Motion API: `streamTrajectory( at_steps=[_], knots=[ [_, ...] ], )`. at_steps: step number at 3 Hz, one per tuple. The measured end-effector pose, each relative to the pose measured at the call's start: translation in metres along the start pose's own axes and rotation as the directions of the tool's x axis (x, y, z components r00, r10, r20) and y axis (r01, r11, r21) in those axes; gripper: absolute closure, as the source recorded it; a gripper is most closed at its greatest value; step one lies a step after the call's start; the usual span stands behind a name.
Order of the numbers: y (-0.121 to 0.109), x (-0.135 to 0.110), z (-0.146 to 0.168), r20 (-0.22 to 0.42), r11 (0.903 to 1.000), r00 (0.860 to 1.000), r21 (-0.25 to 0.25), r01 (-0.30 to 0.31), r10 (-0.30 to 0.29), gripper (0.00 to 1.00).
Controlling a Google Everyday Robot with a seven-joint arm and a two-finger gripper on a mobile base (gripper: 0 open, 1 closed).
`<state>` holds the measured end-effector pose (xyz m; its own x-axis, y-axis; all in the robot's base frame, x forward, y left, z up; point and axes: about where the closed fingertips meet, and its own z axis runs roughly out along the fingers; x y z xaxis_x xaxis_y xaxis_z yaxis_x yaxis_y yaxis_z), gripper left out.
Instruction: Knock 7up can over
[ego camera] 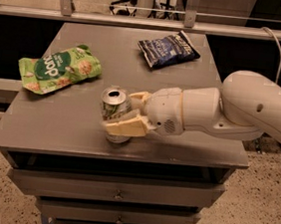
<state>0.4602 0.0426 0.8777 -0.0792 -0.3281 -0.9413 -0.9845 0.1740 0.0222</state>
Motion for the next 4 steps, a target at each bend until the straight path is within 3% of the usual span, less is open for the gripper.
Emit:
streamTrajectory(
  at_steps=[1,2,3,4],
  knots=[
    [-0.038,-0.004,-0.039,-0.084,0.9975,0.996,0.059,0.039,-0.034,1.0],
    [-0.081,-0.006,-0.089,-0.225,0.9912,0.972,0.093,0.095,-0.072,1.0],
    [-0.125,0.007,-0.145,-0.471,0.9817,0.872,0.061,0.18,-0.131,1.0],
    [-0.141,0.027,-0.163,-0.653,0.9714,0.728,-0.05,0.232,-0.207,1.0]
  ],
)
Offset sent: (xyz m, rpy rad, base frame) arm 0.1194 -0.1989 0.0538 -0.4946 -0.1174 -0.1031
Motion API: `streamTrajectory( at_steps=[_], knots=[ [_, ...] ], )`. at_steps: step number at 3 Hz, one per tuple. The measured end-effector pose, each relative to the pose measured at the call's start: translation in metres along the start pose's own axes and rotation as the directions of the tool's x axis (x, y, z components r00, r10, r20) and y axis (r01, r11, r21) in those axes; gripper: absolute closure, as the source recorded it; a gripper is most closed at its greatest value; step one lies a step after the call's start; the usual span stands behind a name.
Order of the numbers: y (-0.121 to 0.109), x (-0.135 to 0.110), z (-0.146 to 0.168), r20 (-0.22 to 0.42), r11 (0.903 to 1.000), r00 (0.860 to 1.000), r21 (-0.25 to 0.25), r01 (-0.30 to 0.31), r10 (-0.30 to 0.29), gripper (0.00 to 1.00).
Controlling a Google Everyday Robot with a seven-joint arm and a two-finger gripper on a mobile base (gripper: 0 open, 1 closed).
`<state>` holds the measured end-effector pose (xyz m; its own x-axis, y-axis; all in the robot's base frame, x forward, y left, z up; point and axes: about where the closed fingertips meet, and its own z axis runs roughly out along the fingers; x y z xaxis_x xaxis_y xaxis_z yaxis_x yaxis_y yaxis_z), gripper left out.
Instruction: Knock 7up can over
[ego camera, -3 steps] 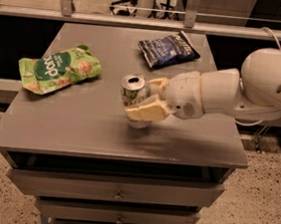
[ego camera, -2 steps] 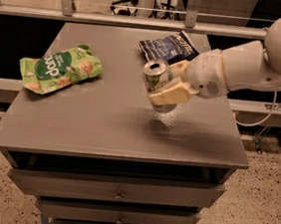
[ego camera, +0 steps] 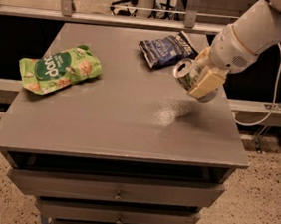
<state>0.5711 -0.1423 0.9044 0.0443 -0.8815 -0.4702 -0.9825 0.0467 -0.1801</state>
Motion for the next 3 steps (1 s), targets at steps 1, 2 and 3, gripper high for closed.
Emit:
streamTrajectory(
  at_steps=[1,2,3],
  knots=[
    [-0.006,0.023,0.007,-0.2,0.9941,0.974,-0.044,0.099,-0.106,1.0],
    [-0.004,0.039,0.02,-0.354,0.9819,0.916,-0.098,0.162,-0.186,0.76],
    [0.0,0.041,0.027,-0.397,0.9744,0.891,-0.129,0.184,-0.221,0.53]
  ],
)
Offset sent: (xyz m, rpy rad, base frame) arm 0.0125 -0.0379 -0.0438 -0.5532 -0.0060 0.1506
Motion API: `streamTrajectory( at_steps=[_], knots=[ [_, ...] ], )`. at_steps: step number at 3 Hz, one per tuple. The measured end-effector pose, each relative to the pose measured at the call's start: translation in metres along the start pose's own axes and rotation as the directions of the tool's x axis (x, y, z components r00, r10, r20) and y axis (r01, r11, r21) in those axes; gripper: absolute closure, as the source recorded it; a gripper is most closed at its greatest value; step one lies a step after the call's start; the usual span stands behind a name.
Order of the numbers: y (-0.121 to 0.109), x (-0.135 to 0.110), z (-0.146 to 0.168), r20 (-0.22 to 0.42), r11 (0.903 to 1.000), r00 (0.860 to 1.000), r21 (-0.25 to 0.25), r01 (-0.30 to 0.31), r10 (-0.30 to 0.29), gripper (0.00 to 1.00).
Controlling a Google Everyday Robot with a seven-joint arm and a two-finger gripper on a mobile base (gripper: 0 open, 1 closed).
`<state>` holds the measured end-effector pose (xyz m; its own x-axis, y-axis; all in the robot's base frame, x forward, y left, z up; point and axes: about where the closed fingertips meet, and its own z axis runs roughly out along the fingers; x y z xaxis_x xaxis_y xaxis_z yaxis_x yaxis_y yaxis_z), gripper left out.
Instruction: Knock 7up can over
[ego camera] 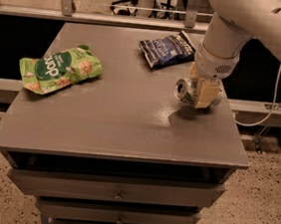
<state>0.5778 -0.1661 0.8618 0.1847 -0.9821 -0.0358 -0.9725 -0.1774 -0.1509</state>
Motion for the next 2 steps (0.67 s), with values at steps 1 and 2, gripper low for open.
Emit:
streamTrajectory(
  at_steps=[1,2],
  knots=[
    [0.004,-0.008,0.002,-0.001,0.9995,1.0,-0.018,0.026,-0.026,0.3],
    [0.008,-0.021,0.0,0.041,0.9973,0.998,-0.046,0.057,-0.055,0.01]
  ],
)
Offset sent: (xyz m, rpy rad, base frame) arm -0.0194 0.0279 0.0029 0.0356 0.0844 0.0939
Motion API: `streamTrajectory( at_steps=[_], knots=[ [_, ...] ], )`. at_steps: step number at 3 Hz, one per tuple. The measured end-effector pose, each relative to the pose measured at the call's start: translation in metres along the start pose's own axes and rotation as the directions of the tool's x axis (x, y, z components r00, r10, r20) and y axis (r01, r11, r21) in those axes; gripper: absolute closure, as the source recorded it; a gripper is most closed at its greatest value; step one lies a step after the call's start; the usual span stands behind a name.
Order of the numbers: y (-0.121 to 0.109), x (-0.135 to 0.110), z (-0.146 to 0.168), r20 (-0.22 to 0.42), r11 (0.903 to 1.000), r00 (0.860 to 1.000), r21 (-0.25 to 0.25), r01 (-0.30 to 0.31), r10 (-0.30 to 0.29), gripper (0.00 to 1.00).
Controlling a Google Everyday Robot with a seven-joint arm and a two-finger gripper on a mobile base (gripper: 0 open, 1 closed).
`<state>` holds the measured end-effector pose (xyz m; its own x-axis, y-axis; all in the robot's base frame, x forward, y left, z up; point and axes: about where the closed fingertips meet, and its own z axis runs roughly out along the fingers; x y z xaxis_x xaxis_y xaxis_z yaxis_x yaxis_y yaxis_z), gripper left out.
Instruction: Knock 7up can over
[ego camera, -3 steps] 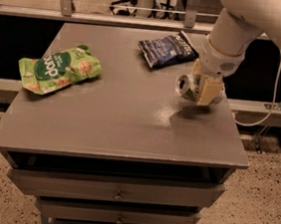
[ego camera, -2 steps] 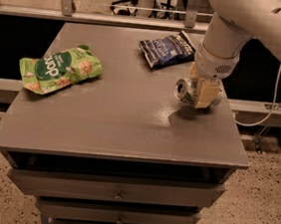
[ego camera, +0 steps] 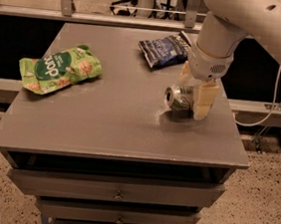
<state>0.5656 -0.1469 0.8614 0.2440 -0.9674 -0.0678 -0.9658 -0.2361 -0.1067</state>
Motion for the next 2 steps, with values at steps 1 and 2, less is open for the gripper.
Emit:
streamTrajectory(
  at_steps=[1,2],
  knots=[
    [0.0028,-0.0091,-0.001,0.04,0.9998,0.999,-0.017,0.013,-0.013,0.0],
    [0.0082,-0.01,0.0004,0.067,0.9994,0.998,-0.033,0.01,-0.008,0.0]
  ],
)
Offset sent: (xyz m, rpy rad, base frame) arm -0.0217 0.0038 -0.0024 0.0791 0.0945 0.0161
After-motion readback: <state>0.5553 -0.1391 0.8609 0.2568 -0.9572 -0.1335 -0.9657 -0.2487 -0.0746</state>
